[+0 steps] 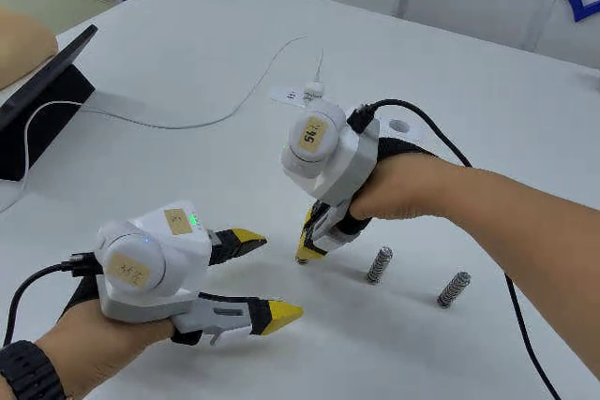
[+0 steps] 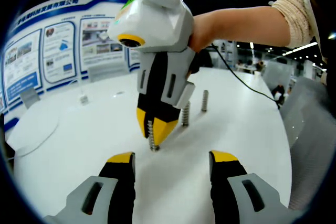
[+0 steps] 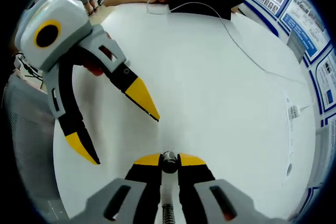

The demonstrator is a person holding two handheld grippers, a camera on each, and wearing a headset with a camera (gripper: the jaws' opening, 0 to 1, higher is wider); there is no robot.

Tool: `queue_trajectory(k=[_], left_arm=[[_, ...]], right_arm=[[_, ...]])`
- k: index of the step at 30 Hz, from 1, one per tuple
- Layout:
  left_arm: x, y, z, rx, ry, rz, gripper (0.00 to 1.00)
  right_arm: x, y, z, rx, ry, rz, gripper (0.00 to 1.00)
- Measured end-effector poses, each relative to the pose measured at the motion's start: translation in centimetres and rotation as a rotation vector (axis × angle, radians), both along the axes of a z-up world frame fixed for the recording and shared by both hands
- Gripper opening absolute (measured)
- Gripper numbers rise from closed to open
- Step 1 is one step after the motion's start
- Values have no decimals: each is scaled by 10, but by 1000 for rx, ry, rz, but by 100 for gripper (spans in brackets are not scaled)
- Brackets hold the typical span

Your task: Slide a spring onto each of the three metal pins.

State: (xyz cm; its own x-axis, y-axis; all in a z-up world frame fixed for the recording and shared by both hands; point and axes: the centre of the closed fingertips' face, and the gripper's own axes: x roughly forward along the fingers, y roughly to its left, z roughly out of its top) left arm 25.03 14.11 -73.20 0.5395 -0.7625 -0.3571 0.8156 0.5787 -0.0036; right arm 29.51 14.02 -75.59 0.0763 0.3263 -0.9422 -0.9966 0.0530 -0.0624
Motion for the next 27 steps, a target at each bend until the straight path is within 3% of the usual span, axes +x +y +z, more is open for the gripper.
queue_trajectory(k=[12,20,27], left_arm=[[1,1,1,0,-3,4,58],[2,-1,3,3,-5,0,58],[2,-3,4,4,-7,-5,59]], right_arm=[[0,-1,-1,6,-4,0,17],[3,-12,9,31,-23,-27,23],[0,-20,21,83,-5,-67,29]])
